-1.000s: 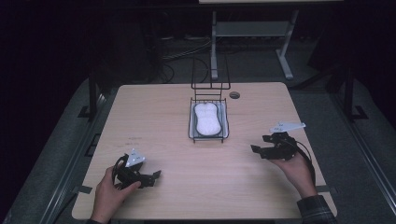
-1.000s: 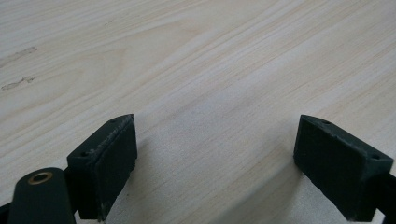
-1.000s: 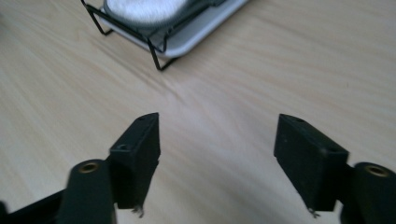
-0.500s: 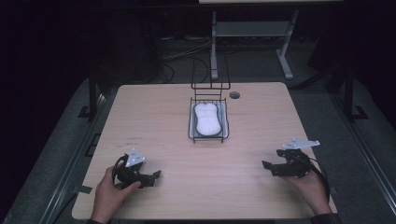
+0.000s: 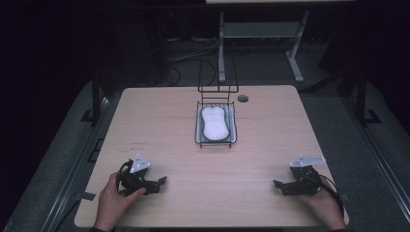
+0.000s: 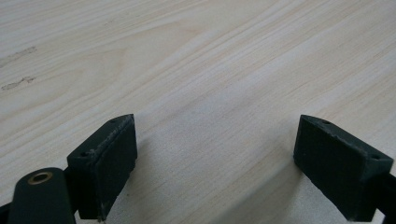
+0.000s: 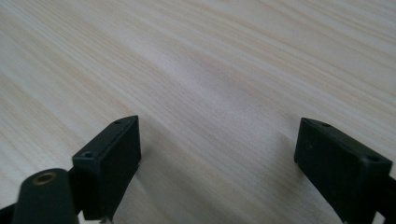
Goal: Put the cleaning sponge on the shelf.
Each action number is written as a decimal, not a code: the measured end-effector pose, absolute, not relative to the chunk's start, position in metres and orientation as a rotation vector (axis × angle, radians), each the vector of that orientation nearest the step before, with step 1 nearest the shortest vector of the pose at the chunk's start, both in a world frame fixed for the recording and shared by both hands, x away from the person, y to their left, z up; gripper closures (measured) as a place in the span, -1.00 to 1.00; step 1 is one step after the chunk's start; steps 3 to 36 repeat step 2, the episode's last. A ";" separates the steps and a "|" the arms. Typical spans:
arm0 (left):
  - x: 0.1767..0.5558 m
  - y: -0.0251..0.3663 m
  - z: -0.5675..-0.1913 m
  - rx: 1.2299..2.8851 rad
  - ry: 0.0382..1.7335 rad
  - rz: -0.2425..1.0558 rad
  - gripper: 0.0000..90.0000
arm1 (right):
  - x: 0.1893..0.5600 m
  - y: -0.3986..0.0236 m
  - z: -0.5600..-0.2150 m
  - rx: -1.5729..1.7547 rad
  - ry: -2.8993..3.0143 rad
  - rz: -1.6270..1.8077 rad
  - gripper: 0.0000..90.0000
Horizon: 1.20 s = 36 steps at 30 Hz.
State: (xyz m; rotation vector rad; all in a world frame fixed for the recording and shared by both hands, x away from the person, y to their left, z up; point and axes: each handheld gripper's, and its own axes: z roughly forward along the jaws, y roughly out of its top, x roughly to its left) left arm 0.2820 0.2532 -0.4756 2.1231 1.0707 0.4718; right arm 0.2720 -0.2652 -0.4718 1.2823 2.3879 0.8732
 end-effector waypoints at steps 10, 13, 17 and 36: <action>0.282 0.253 -0.476 2.123 1.071 0.472 -0.72 | 0.272 -0.265 -0.473 1.277 2.383 0.885 -0.70; 0.282 0.253 -0.476 2.123 1.071 0.472 -0.72 | 0.272 -0.265 -0.473 1.277 2.383 0.885 -0.70; 0.282 0.253 -0.476 2.123 1.071 0.472 -0.72 | 0.272 -0.265 -0.473 1.277 2.383 0.885 -0.70; 0.282 0.253 -0.476 2.123 1.071 0.472 -0.72 | 0.272 -0.265 -0.473 1.277 2.383 0.885 -0.70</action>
